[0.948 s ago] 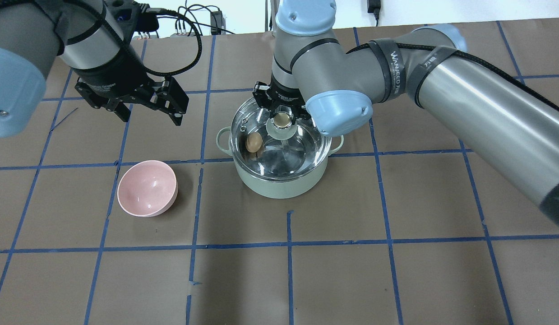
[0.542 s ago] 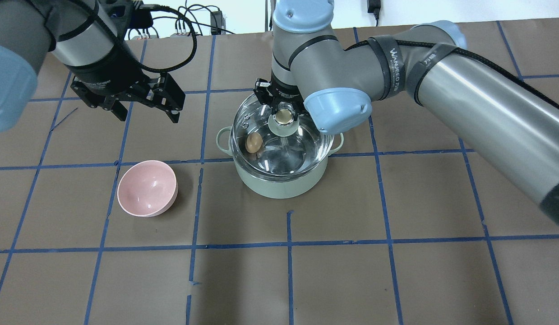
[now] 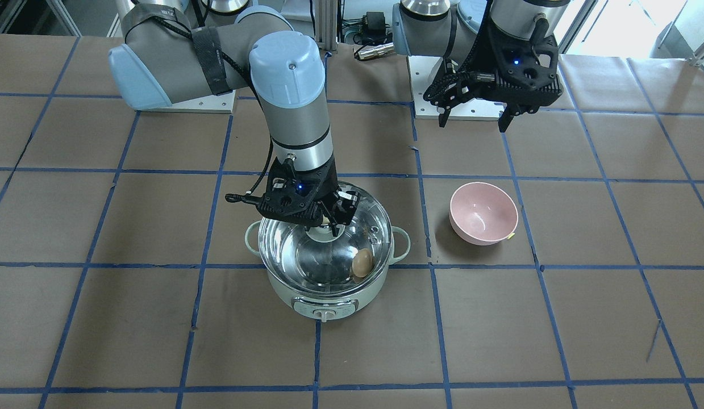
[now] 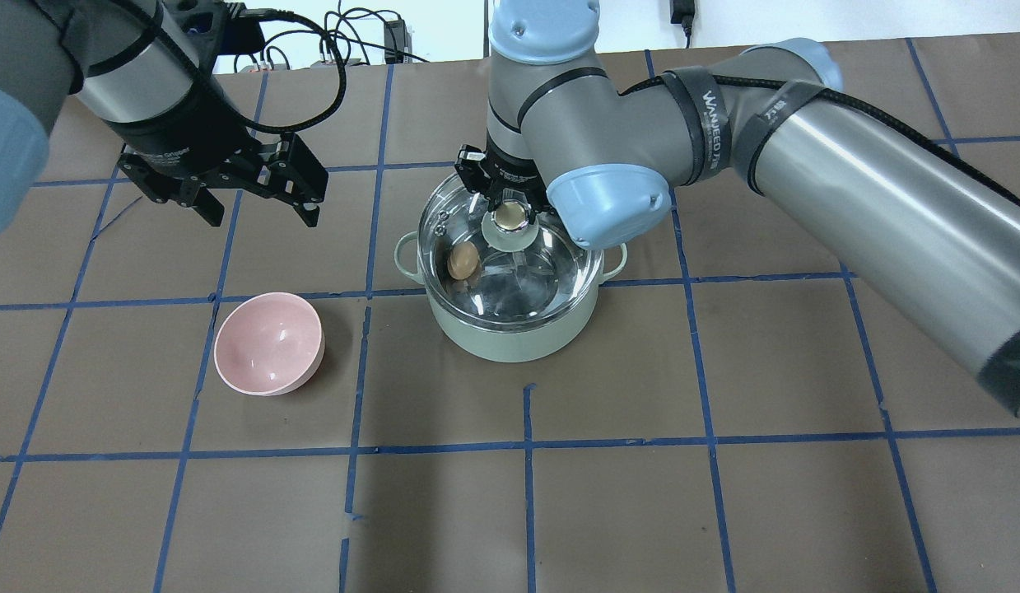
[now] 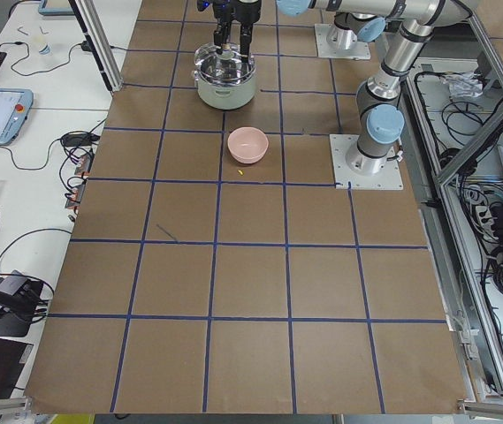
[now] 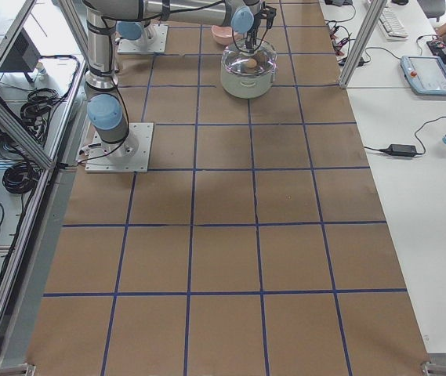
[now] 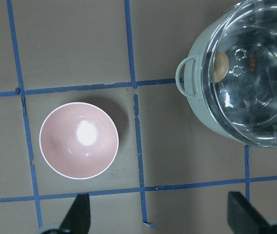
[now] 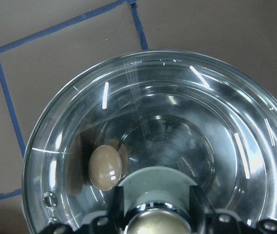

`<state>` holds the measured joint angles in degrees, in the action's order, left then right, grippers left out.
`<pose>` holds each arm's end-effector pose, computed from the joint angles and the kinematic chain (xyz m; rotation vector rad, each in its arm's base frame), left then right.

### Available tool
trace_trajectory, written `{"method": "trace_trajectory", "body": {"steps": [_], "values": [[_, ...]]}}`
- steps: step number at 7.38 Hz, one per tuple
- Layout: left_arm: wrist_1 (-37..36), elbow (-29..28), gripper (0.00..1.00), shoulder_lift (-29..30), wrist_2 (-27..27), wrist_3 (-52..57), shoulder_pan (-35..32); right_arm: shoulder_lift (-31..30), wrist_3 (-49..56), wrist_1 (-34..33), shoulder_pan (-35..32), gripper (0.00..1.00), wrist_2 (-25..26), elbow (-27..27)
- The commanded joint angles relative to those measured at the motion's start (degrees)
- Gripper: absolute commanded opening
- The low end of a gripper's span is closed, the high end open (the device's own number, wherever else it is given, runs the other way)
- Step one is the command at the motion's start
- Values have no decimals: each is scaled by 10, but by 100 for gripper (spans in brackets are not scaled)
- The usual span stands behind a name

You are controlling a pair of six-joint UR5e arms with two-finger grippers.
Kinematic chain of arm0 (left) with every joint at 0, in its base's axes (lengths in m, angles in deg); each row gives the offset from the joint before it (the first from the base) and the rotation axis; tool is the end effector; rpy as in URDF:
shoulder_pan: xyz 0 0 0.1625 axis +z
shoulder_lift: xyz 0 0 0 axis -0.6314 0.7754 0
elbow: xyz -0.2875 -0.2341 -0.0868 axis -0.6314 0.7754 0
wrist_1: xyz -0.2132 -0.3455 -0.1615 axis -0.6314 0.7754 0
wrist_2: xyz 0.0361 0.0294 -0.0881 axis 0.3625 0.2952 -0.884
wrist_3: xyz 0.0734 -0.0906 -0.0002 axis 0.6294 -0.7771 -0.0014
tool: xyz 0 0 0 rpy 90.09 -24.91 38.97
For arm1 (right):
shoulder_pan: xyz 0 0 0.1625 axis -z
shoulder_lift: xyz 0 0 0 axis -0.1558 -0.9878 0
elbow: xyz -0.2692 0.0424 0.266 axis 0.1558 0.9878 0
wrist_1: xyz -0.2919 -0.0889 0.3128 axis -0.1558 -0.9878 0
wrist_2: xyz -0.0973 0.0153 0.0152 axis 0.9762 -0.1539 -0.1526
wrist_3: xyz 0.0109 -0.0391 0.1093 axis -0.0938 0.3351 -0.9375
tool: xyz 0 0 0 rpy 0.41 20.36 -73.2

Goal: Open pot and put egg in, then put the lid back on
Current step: 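Lower the glass lid onto the pot with the right gripper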

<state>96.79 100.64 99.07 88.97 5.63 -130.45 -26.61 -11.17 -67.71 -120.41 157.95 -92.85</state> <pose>-0.1461 -0.4875 0.4508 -0.1084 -3.1247 0.0378 0.3650 -0.5444 0.3004 0.4297 2.9615 -0.1859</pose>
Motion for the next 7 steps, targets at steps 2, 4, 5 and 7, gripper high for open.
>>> {"method": "trace_trajectory", "body": {"steps": [2, 4, 5, 7], "values": [[-1, 1, 100, -1, -1, 1, 1, 6, -3, 0, -2, 33, -1, 0], [-2, 1, 100, -1, -1, 0, 0, 8, 2, 0, -2, 33, 0, 1], [-2, 1, 100, -1, 0, 1, 1, 8, 3, 0, -2, 33, -1, 1], [-2, 1, 100, -1, 0, 1, 1, 9, 5, 0, -2, 33, -1, 1]]}}
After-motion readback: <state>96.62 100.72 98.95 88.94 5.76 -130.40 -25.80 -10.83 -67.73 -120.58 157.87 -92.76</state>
